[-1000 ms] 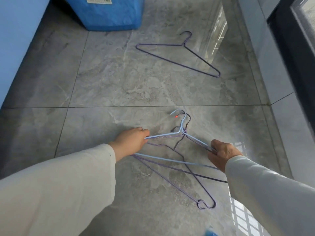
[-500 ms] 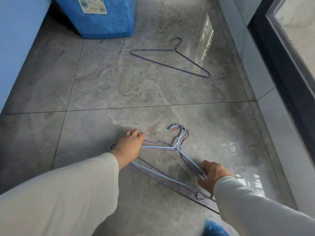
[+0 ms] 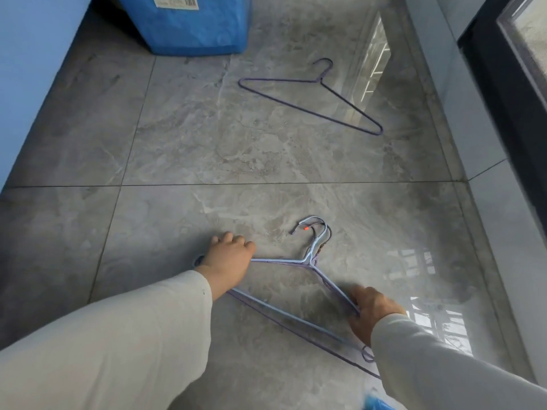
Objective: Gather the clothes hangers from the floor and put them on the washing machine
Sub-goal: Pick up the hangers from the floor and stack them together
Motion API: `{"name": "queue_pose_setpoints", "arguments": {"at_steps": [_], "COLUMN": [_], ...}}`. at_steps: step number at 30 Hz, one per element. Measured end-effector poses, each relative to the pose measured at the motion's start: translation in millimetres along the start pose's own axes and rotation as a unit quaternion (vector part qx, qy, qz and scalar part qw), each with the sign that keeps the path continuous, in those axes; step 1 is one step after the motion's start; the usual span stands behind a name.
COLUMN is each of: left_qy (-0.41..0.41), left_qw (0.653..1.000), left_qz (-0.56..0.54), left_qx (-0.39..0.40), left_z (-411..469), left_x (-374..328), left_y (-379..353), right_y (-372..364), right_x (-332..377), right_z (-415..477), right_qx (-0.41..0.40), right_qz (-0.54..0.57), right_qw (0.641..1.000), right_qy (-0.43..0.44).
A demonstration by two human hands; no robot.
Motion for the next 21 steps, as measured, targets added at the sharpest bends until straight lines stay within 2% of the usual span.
{"name": "queue_pose_setpoints", "arguments": {"at_steps": [6,14,21], "left_qy": [-0.046,-0.007,0.024], "left_qw": [0.996,1.000,0.999], "left_qz": [-0.072,-0.018,-0.013], "left_qx": [0.017,-0.004,-0.042], "left_z": [-4,56,96], "left_x": [2,26,54], "left_y": [20,105,198], "right_y": [27,115,189], "right_x": [1,21,47], "right_z": [24,111,168], "right_qx": [-0.022,-0.036,0.032], "right_qz": [-0.011,0.013,-0.055], "right_qw": [0.999,0.997,0.992], "right_qy": [0.045,0.067,0.107]}}
Point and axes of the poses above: each hand's wrist, its own z-axis towards the middle knuckle, its own y-axis out of the back of the hand, x = y × z, the point moved 10 cm from there along z, towards the middle knuckle, and after that the axes turned 13 degrees about -x, right-handed, at the moved point
